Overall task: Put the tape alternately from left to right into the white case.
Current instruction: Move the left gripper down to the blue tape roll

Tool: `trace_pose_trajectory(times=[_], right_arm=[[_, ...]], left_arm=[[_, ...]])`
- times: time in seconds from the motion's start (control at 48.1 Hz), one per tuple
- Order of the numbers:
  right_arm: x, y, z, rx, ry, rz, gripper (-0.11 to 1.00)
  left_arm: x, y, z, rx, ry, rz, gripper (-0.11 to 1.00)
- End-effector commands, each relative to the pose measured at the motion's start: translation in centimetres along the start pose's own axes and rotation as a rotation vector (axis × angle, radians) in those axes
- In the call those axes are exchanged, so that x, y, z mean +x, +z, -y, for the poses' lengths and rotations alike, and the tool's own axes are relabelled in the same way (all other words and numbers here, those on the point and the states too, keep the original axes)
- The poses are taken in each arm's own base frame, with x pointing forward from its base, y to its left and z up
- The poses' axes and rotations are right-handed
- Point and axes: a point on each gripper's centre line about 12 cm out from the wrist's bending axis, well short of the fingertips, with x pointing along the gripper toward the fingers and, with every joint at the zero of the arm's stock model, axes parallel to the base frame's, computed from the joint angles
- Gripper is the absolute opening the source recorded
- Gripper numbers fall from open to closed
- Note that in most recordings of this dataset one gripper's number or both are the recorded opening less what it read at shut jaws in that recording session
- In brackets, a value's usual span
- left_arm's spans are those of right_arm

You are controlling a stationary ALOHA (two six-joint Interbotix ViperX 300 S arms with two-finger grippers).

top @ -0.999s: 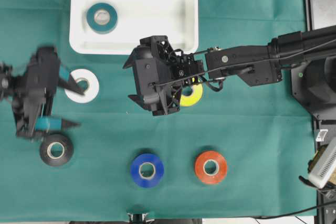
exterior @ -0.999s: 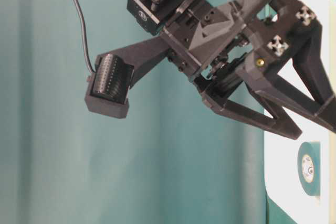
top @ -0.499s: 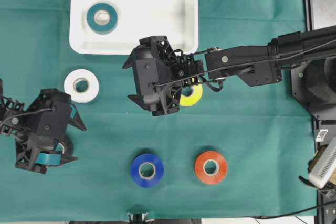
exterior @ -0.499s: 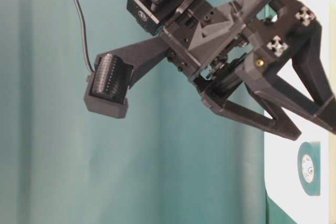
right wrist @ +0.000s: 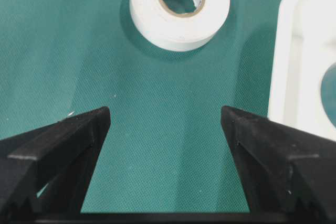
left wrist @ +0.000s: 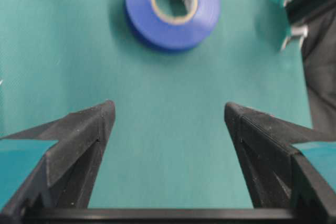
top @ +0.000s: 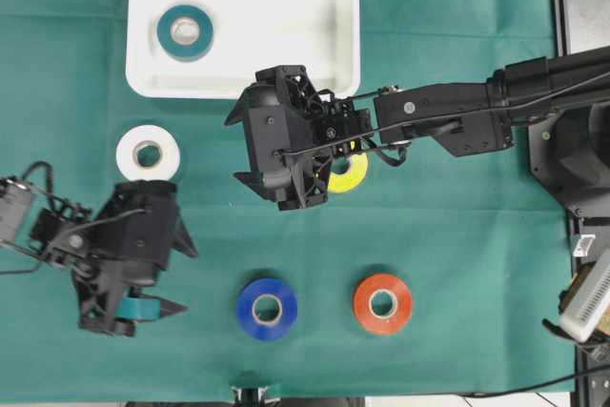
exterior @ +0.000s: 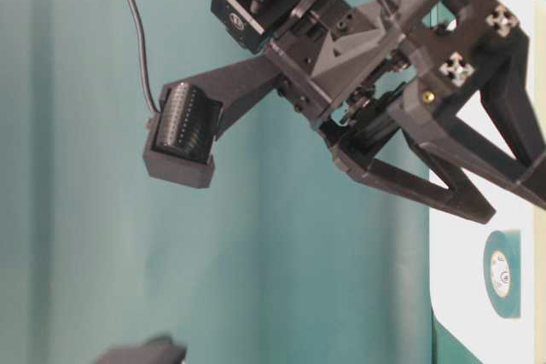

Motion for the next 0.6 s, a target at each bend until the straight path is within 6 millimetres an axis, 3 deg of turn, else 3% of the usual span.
trace_pose_trajectory(times=[0.0, 0.582], right_arm=[[-1.0, 1.4, 0.1, 0.003, 0.0, 0.049, 0.63], [-1.0, 1.2, 0.1, 0.003, 0.0, 0.043, 0.63]], left_arm=[[0.2, 1.9, 0.6, -0.024, -0.016, 0.045, 0.89], [6.6, 4.0, -1.2, -0.082, 0.057, -0.04, 0.89]])
